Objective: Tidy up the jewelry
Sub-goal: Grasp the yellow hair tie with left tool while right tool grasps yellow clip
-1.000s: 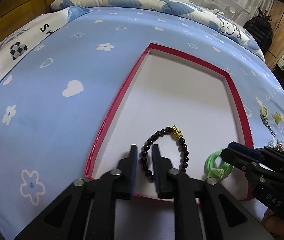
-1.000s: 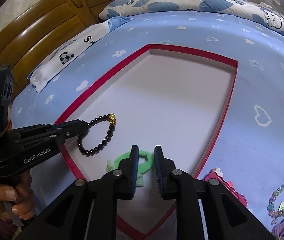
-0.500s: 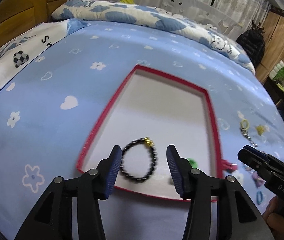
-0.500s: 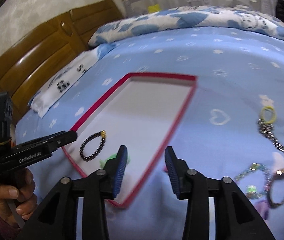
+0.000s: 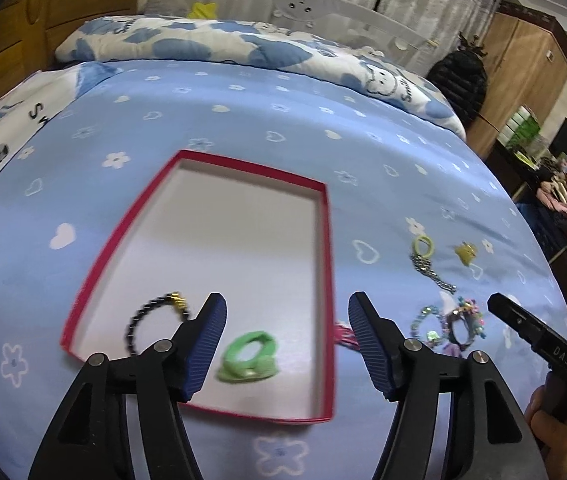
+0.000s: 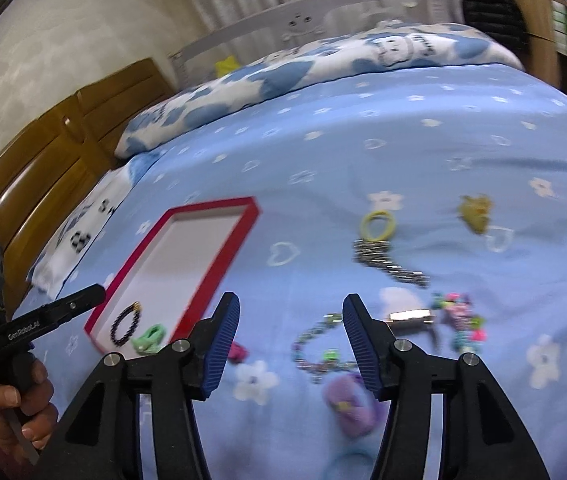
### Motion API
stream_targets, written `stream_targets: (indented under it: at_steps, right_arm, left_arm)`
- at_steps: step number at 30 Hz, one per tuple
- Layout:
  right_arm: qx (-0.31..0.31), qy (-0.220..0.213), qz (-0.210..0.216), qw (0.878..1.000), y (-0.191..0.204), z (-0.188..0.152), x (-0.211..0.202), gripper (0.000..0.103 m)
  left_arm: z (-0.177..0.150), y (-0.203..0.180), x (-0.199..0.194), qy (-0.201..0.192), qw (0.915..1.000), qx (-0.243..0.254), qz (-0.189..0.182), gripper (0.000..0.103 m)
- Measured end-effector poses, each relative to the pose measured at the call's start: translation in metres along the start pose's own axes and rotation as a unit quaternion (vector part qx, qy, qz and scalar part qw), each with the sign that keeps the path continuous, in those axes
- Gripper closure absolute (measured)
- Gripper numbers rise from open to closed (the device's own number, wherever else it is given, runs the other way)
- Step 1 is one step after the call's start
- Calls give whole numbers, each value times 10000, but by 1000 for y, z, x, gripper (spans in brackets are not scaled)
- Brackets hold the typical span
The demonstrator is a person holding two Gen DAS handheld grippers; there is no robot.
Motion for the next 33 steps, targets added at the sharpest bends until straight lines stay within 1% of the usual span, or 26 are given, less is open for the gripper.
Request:
stream_targets:
  at_steps: [7, 15, 19, 25, 33]
  right_arm:
    - [273, -161, -252, 9992, -42, 3, -17, 43]
    - [443, -243, -393, 9979, -70, 6, -24, 43]
    - [505, -258, -459, 9973, -83, 11, -23, 43]
    - [563, -232, -587, 9964, -107, 23, -17, 43]
    - [665, -49, -720, 9952, -148, 49, 9, 43]
  left_arm:
    - [4, -25, 9, 105, 9996, 232, -85, 36]
    - [8, -46, 22, 246, 9987, 418, -176, 36]
    - [14, -64, 35, 326, 9976, 567, -247, 36]
    - [27, -92, 72, 576, 9948, 755, -371, 36]
    - [54, -140, 138, 858, 9892, 1067, -516, 36]
Point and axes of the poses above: each gripper's, at about its wrist camera, not at the fingertips, and x roughly the way its jaws point, y to its left, z to its top, the point moved 9 cm from there along x, roughly the way its jaws point, and after that the axes turned 1 degree about y, right-handed, at the moved point
